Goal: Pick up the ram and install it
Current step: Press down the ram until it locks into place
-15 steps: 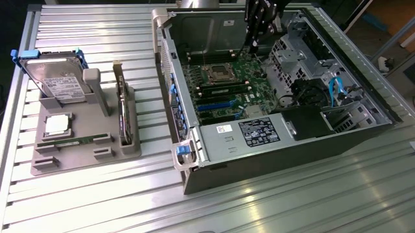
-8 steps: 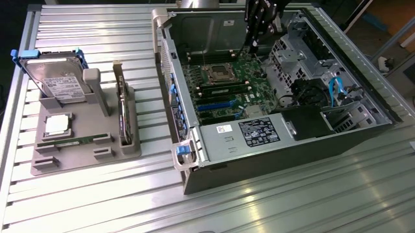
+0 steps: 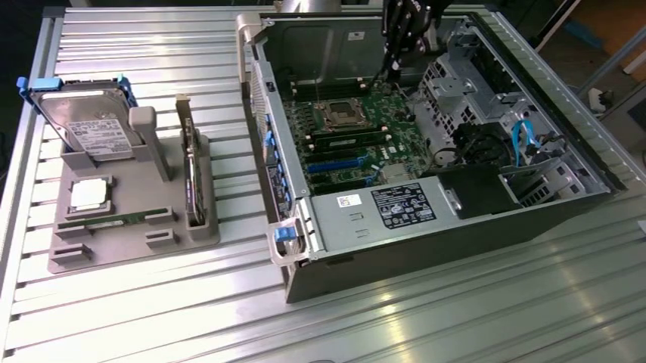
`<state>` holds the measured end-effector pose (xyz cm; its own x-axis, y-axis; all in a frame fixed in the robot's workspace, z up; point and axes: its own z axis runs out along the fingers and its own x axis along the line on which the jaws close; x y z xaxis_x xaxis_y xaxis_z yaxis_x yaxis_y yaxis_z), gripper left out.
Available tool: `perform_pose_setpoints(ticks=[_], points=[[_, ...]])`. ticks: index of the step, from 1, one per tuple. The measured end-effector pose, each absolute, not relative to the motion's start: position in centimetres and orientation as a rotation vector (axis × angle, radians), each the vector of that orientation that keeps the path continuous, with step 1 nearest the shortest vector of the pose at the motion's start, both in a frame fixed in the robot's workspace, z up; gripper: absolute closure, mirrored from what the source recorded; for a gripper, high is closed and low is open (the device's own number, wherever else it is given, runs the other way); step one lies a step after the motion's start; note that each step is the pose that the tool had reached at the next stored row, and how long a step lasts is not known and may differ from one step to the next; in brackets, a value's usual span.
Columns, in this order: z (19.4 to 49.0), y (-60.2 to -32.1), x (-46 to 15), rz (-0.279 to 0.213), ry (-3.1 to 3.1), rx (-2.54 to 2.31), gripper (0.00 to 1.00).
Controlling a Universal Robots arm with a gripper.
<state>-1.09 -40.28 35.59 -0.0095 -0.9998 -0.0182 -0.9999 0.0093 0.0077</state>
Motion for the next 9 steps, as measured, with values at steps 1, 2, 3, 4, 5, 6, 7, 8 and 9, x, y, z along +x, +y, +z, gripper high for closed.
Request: perform_pose_setpoints(ticks=[1,2,3,4,5,6,7,8,9], points=[[35.59,-40.28,-1.09,0.029,2.226,-2.206,0.76],[35.59,-40.28,-1.09,0.029,2.226,-2.206,0.83],[35.59,-40.28,-1.09,0.029,2.226,-2.206,0.83],[35.59,-40.28,-1.09,0.029,2.226,-2.206,0.89],[35.59,-40.28,-1.09,0.029,2.226,-2.206,0.89],[35.59,-40.28,-1.09,0.029,2.226,-2.206,0.89],[35.59,-40.28,-1.09,0.029,2.226,-2.206,0.89],[35.59,-40.28,-1.09,0.029,2.227,-2.206,0.89],[35.59,-40.28,-1.09,0.029,2.226,-2.206,0.89]])
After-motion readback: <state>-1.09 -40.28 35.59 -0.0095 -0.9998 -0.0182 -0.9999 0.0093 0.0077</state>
